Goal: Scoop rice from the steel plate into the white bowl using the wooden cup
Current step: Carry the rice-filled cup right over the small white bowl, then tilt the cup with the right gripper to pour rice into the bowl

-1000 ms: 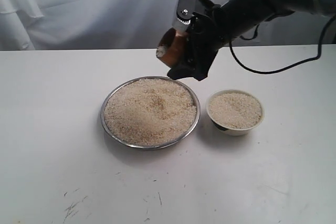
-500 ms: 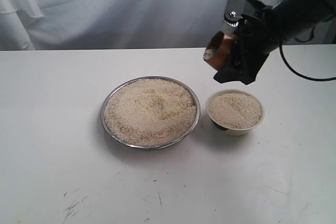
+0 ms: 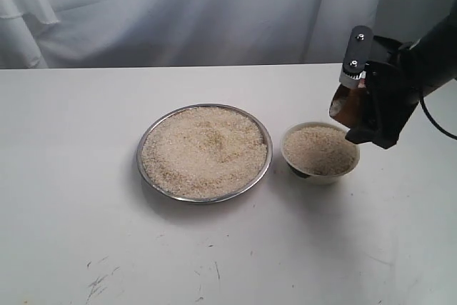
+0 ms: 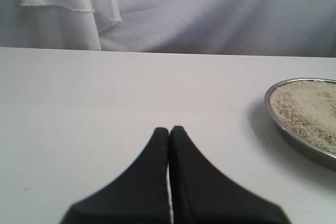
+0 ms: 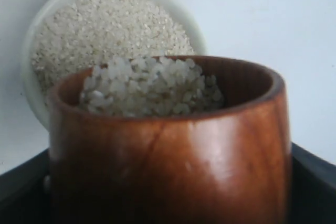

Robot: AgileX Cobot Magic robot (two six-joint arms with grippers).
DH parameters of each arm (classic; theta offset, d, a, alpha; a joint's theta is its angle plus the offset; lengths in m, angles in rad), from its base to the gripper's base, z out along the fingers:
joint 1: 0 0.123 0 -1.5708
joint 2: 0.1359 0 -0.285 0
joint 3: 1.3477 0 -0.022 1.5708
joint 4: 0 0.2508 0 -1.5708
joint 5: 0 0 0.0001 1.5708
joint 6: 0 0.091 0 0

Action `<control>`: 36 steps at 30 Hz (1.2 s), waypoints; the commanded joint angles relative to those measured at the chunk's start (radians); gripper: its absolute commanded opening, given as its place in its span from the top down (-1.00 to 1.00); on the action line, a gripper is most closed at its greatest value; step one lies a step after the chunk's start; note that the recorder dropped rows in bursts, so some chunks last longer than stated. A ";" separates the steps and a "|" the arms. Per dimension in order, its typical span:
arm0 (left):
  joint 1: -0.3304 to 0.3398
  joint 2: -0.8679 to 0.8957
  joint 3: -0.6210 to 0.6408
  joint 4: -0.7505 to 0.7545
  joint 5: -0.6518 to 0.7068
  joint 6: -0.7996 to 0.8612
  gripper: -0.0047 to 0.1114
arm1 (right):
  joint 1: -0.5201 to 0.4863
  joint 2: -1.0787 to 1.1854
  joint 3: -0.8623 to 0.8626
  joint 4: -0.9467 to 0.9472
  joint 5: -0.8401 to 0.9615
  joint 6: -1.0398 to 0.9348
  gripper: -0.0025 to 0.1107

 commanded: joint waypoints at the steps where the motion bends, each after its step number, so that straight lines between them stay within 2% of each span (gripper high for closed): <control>1: -0.002 -0.005 0.005 -0.001 -0.006 -0.003 0.92 | 0.028 -0.016 0.002 -0.069 -0.012 0.095 0.96; 6: -0.002 -0.005 0.005 -0.001 -0.006 -0.003 0.92 | 0.077 -0.004 0.002 -0.089 -0.014 0.106 0.96; 12: -0.002 -0.005 0.005 -0.001 -0.006 -0.003 0.92 | 0.077 0.020 0.002 -0.234 -0.012 0.229 0.96; 25: -0.002 -0.005 0.005 -0.001 -0.006 -0.003 0.92 | 0.084 0.032 0.002 -0.248 -0.014 0.243 0.96; 28: -0.002 -0.005 0.005 -0.001 -0.006 -0.003 0.92 | 0.113 0.041 0.002 -0.358 -0.014 0.318 0.96; 33: -0.002 -0.005 0.005 -0.001 -0.006 -0.003 0.92 | 0.156 0.044 0.002 -0.431 -0.038 0.383 0.96; 36: -0.002 -0.005 0.005 -0.001 -0.006 -0.003 0.92 | 0.188 0.044 0.002 -0.583 -0.064 0.501 0.96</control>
